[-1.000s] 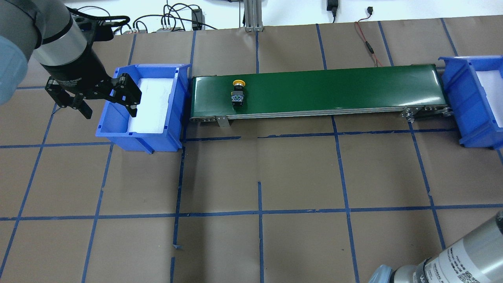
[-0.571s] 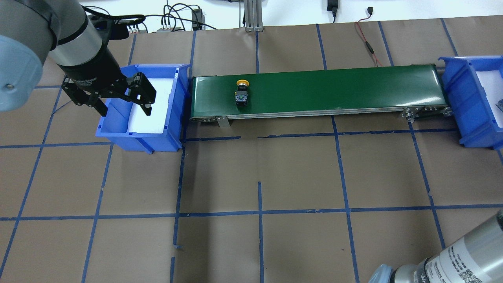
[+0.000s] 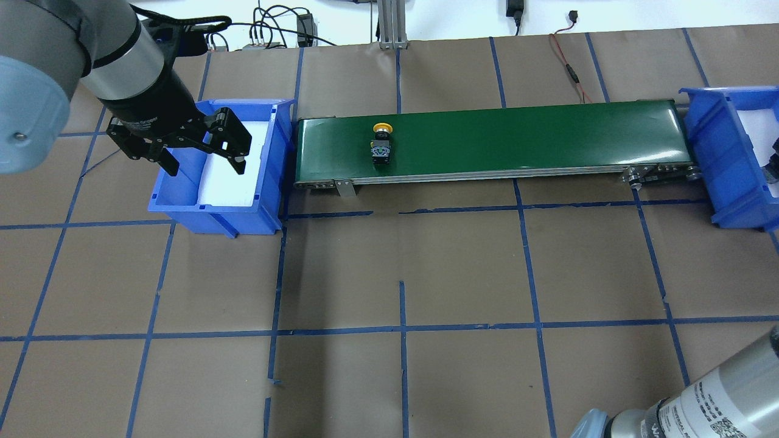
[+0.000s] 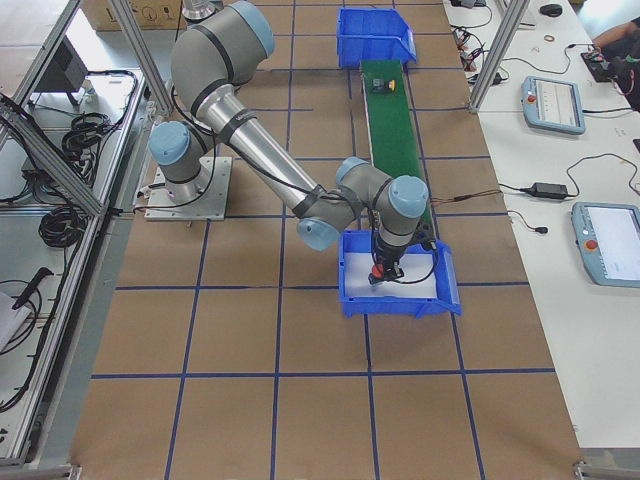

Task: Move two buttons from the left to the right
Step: 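Lower the red button into the far bin and open the right gripper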

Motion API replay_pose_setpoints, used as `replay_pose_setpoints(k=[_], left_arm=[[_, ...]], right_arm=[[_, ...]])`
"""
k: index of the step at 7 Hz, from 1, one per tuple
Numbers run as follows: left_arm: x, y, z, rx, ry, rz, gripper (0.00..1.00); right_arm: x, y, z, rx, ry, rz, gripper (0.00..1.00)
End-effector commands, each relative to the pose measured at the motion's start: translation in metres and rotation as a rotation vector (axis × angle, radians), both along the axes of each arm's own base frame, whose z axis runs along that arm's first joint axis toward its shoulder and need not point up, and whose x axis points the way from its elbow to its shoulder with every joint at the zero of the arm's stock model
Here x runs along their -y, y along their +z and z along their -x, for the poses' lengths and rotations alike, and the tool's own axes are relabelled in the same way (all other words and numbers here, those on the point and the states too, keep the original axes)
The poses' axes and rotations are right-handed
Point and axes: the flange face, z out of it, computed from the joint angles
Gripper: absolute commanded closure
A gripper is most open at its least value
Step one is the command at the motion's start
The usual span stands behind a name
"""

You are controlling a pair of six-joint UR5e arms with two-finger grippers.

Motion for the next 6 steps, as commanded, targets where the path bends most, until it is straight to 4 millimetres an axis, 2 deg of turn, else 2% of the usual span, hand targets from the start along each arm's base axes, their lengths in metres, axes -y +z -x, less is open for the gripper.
replay_pose_setpoints(k=[1, 2, 3, 4, 5, 6], left_arm=[[-0.002, 0.004, -0.002, 0.043, -0.007, -0.003, 0.0], [-0.002, 0.004, -0.007, 0.107, -0.011, -0.006, 0.0], [-0.003, 0.002, -0.005, 0.1, -0.012, -0.007, 0.0], [-0.003, 0.0, -0.001, 0.06, -0.011, -0.01, 0.0], [-0.003, 0.0, 0.001, 0.029, -0.009, -0.011, 0.0], [-0.004, 0.0, 0.001, 0.029, -0.009, -0.012, 0.0]], right_arm=[[0.001, 0.001, 0.001, -0.02, -0.003, 0.02, 0.25], [0.001, 0.002, 0.001, -0.022, -0.004, 0.021, 0.0], [0.001, 0.003, 0.001, -0.024, -0.004, 0.023, 0.0], [0.0, 0.015, 0.001, -0.036, -0.007, 0.037, 0.0], [-0.003, 0.053, -0.014, -0.061, -0.012, 0.074, 0.0], [-0.004, 0.087, -0.045, -0.058, -0.024, 0.081, 0.0]])
